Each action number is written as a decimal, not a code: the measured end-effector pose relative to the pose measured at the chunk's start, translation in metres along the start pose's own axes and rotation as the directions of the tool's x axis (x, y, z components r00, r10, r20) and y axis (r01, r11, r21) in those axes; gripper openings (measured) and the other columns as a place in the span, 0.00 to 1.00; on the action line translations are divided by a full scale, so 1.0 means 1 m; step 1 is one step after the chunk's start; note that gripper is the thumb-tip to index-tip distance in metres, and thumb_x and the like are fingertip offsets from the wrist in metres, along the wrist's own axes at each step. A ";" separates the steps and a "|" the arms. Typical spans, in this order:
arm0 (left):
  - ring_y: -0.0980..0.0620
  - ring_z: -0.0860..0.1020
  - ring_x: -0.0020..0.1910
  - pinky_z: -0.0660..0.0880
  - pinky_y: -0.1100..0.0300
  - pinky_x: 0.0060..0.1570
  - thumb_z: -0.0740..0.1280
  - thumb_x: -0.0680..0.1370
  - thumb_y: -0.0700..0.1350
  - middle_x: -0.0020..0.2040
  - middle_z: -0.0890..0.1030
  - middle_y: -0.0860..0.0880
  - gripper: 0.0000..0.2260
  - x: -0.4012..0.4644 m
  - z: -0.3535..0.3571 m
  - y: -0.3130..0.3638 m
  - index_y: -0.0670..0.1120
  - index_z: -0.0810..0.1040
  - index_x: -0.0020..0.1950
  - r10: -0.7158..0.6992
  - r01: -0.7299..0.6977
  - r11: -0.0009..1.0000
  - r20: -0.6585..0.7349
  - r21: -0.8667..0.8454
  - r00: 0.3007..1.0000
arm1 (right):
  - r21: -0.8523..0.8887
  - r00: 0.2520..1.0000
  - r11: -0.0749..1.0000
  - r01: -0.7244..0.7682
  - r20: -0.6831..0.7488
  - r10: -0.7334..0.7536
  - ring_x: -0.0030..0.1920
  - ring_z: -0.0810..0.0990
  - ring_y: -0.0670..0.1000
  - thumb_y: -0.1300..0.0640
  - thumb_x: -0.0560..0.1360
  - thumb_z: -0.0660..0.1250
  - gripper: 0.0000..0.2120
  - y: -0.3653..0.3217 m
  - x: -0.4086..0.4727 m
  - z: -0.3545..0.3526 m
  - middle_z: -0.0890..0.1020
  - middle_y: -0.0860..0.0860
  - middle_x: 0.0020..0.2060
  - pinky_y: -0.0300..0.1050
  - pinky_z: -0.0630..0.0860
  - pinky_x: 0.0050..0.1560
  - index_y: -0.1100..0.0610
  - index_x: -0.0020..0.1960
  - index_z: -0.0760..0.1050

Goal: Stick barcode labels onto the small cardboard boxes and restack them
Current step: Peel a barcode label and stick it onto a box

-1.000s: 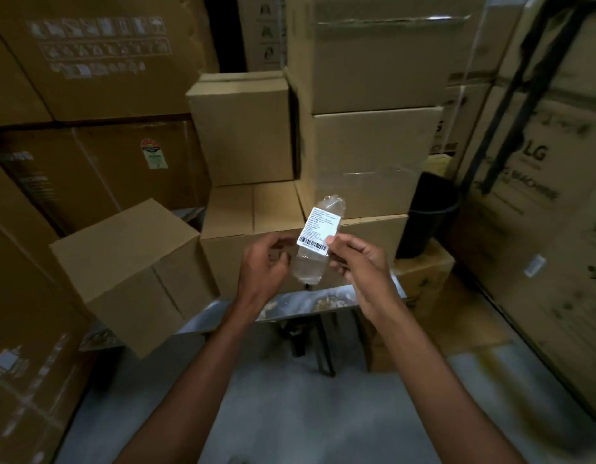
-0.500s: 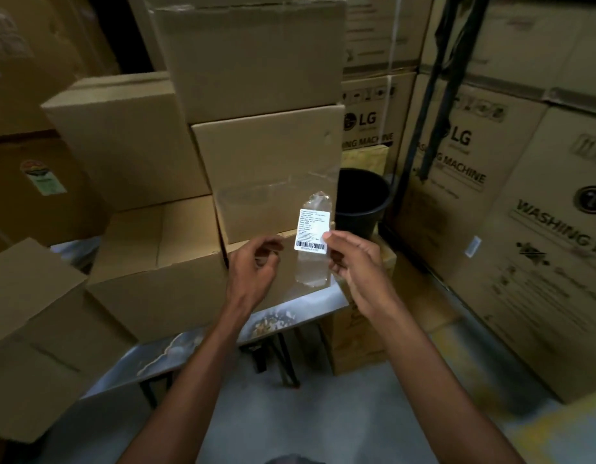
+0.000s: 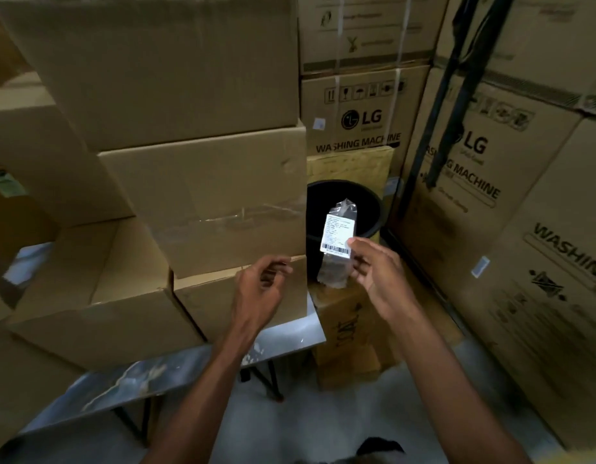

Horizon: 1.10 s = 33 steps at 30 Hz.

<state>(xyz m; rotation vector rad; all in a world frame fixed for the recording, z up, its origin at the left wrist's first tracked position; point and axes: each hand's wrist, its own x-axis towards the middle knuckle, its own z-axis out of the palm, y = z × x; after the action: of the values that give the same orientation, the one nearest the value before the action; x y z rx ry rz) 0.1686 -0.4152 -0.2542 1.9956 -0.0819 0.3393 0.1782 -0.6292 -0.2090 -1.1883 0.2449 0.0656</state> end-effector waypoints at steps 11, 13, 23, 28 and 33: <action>0.55 0.85 0.44 0.82 0.57 0.46 0.68 0.78 0.32 0.43 0.87 0.56 0.16 0.027 0.079 0.009 0.54 0.83 0.52 -0.139 0.138 0.990 -0.135 -0.015 0.981 | -0.126 0.989 0.982 -0.137 0.045 0.144 0.38 0.85 0.44 0.58 0.77 0.73 0.03 -0.032 0.139 -0.047 0.87 0.49 0.39 0.38 0.78 0.40 0.56 0.50 0.83; 0.55 0.85 0.46 0.82 0.58 0.47 0.68 0.79 0.33 0.44 0.86 0.56 0.16 0.031 0.088 0.013 0.55 0.82 0.54 -0.149 0.148 0.989 -0.155 -0.013 0.977 | -0.148 0.985 0.978 -0.145 0.071 0.157 0.39 0.85 0.45 0.59 0.77 0.72 0.01 -0.035 0.155 -0.052 0.87 0.49 0.39 0.37 0.78 0.40 0.55 0.49 0.83; 0.51 0.85 0.43 0.81 0.60 0.45 0.67 0.78 0.31 0.43 0.87 0.54 0.16 0.030 0.103 0.028 0.53 0.83 0.51 -0.227 0.225 0.973 -0.317 -0.041 0.921 | -0.188 0.967 0.972 -0.141 0.182 0.176 0.53 0.86 0.50 0.59 0.80 0.68 0.09 -0.022 0.184 -0.052 0.87 0.55 0.52 0.42 0.81 0.52 0.58 0.59 0.81; 0.52 0.85 0.42 0.81 0.62 0.45 0.66 0.78 0.30 0.42 0.87 0.52 0.16 0.021 0.097 0.031 0.51 0.83 0.52 -0.229 0.238 0.971 -0.363 -0.022 0.903 | -0.240 0.914 0.954 -0.180 0.317 0.252 0.51 0.86 0.50 0.58 0.78 0.71 0.09 -0.022 0.151 -0.045 0.88 0.53 0.49 0.42 0.81 0.52 0.58 0.58 0.83; 0.55 0.85 0.40 0.78 0.68 0.42 0.64 0.77 0.28 0.41 0.86 0.50 0.16 0.003 0.086 0.030 0.47 0.83 0.53 -0.236 0.254 0.967 -0.412 -0.012 0.880 | -0.212 0.842 0.962 -0.171 0.475 0.254 0.49 0.86 0.52 0.58 0.79 0.69 0.09 -0.023 0.116 -0.021 0.87 0.56 0.49 0.42 0.79 0.52 0.59 0.56 0.83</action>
<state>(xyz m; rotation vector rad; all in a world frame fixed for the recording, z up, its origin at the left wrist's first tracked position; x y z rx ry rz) 0.1826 -0.5046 -0.2610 1.9077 0.4472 0.5921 0.2919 -0.6666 -0.2212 -1.2589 -0.0915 0.5952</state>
